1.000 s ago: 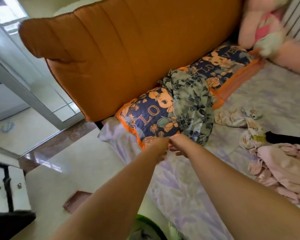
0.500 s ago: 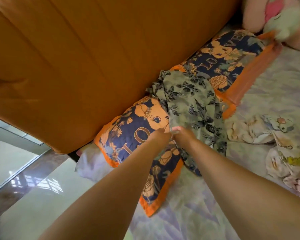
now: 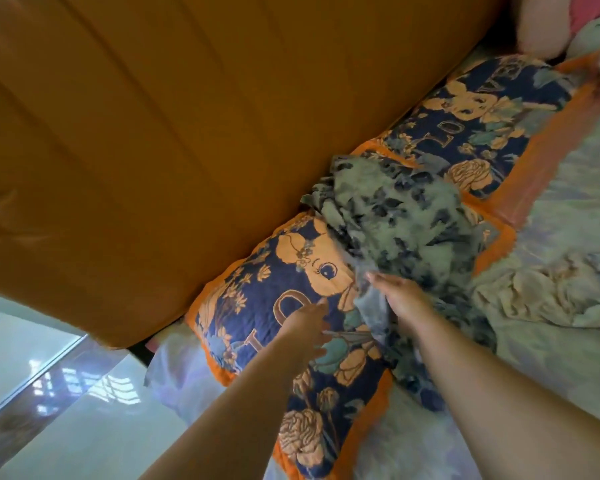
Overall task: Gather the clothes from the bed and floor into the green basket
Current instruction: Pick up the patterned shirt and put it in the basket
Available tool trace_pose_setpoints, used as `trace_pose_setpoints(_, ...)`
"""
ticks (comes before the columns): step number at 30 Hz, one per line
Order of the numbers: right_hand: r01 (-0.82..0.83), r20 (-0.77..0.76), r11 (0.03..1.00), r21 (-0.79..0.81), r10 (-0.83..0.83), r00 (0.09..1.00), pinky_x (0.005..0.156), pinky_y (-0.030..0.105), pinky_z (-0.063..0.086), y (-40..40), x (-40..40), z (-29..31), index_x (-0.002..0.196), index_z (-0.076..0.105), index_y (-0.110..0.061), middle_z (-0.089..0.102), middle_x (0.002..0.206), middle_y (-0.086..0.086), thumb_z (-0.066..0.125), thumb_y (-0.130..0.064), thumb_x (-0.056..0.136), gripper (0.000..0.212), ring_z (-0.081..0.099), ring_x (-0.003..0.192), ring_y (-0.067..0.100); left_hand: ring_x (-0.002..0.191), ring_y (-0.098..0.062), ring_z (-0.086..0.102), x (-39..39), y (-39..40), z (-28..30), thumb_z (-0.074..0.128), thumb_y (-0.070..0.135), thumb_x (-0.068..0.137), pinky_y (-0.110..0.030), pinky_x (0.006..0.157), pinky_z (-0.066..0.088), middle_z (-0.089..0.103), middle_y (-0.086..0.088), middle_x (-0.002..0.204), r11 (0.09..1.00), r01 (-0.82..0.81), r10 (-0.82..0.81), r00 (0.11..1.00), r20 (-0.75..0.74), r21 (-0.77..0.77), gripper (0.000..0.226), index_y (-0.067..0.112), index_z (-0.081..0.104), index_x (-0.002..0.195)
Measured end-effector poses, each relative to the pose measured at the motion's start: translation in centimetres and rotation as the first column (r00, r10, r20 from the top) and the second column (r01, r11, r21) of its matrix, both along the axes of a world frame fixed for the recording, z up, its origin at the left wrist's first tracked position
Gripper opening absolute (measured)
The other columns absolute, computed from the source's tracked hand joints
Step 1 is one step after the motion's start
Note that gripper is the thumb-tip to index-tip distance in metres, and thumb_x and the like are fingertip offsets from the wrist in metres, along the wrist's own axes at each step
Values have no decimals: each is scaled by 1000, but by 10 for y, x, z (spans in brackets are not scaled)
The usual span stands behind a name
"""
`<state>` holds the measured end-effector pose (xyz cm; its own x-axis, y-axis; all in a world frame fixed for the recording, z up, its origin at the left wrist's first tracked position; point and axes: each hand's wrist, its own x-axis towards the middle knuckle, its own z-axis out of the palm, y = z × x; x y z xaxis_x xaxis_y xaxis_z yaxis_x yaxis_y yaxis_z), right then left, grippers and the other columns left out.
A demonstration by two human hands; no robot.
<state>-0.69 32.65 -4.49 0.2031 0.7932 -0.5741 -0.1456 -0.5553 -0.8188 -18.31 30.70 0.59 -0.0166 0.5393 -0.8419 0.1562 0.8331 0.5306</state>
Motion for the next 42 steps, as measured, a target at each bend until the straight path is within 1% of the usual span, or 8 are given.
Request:
trace_pose_setpoints(7,-571,-563,810,-130,414,715,66,28,55,-72,-3,32,91,71,-9,73,77,5,45,-29,98,34,68,67,17,87,-29,65,32,1,4,69,69,69,-43,79,55,67,-11,91,984,-135,153,976,154,-116,66,7,61,93)
trace_pose_setpoints(13,-712,-415,616,-338,581,700,91,25,50,-103,-19,46,142,35,10,36,150,14,38,-12,104,44,63,99,8,72,-24,53,40,-22,27,51,9,90,-38,75,52,52,-8,79,983,-175,181,978,-100,64,4,8,53,94)
trace_pose_setpoints(17,-421,-149,857,-297,394,907,99,41,49,-121,9,51,126,59,-4,61,126,16,56,-23,97,35,59,104,32,78,-27,51,29,-39,56,47,11,88,-37,66,41,54,-16,88,972,-220,225,972,-61,81,13,7,57,95)
trace_pose_setpoints(23,-416,-188,904,-98,393,900,45,29,23,-165,11,98,78,54,-14,48,51,0,71,-36,77,27,45,41,18,95,-35,63,13,-71,116,50,15,87,-53,91,51,65,-22,100,971,-207,202,978,52,118,28,0,61,109)
trace_pose_setpoints(27,-258,294,965,53,232,927,76,21,51,-199,1,146,148,25,-9,49,131,5,80,-17,78,90,51,123,24,63,-27,48,-9,-117,168,53,11,79,-42,65,44,49,-12,66,976,-165,150,983,108,146,5,12,48,79)
trace_pose_setpoints(32,-638,660,770,9,475,582,115,52,28,-241,-24,190,154,14,-29,15,160,6,82,-45,65,113,17,147,31,67,-27,49,-35,-181,221,55,9,77,-40,67,47,47,-15,75,973,-66,18,977,212,220,14,13,42,74)
trace_pose_setpoints(37,-484,527,873,52,388,756,99,53,46,-309,-75,233,123,60,-8,60,124,21,54,-18,91,33,56,113,38,99,-32,52,-67,-273,266,50,7,76,-55,98,43,53,-18,105,947,-114,-8,927,374,302,14,9,54,89)
trace_pose_setpoints(42,-243,-175,969,-31,234,956,76,46,56,-389,-98,267,122,62,-12,67,116,16,54,-33,96,35,65,101,32,100,-33,52,-121,-354,277,48,5,78,-52,97,45,51,-17,110,926,-236,94,900,426,294,22,12,46,99)
